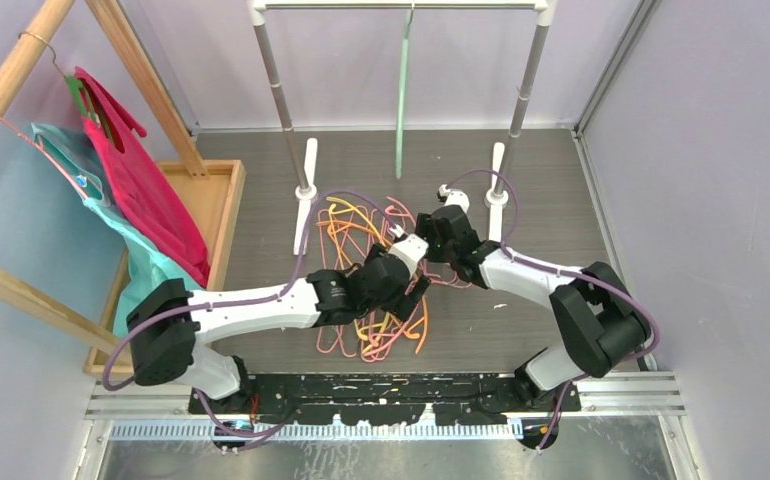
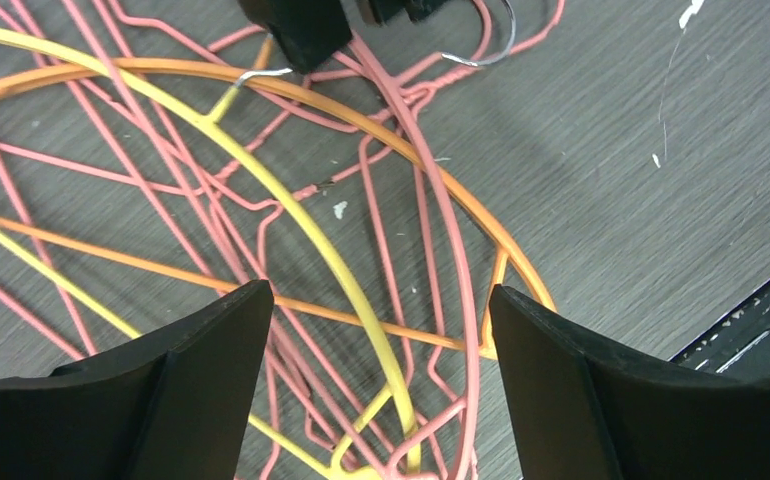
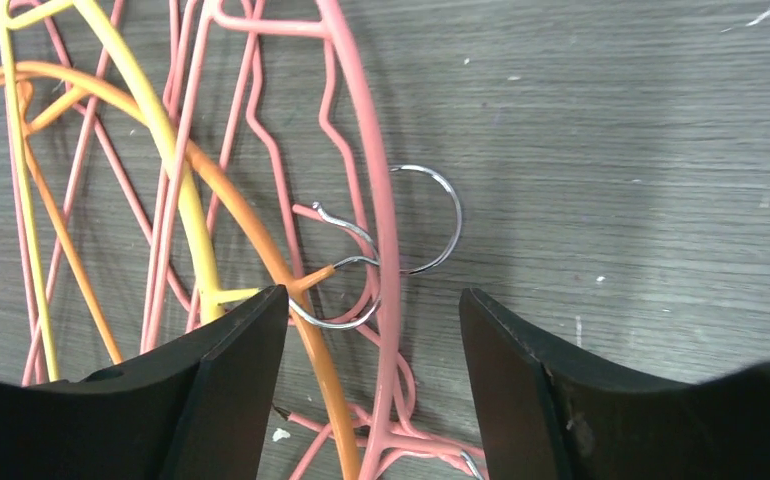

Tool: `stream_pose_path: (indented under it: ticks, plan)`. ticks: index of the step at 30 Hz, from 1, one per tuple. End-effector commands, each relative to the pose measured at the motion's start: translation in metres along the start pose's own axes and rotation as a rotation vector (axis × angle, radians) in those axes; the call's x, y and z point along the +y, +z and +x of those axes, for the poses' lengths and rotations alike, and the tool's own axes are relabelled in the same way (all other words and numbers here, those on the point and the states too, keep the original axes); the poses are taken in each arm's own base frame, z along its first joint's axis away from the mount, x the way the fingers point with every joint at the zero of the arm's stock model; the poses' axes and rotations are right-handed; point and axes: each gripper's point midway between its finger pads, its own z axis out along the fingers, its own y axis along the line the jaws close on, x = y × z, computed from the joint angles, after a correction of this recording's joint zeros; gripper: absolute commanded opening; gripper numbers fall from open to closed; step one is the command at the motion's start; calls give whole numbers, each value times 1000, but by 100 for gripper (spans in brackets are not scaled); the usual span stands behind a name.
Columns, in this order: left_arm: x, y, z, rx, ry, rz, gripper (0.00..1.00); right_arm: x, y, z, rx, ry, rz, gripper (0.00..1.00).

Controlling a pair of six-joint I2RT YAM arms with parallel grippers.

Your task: Organize the hangers

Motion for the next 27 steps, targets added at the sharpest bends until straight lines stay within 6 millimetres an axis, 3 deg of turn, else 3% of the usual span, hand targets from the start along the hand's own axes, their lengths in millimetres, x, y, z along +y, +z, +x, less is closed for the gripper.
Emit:
stream_pose_path:
  ticks: [1,8,14,20,27]
  plan:
    - [-27,9,-18,-48,-15,74,80,1,-16,-43,-138,11,41,70]
    - [-45,31,8,19,-6,84,75,-29,-24,-47,-157,49,107,72]
    - [-51,46,19,55,-12,75,70,-45,-29,-43,-160,64,127,72]
    - [-49,61,34,92,4,23,66,-56,-28,-36,-142,68,143,72]
    - [-43,70,46,116,10,-21,55,-61,-28,-35,-142,73,149,72]
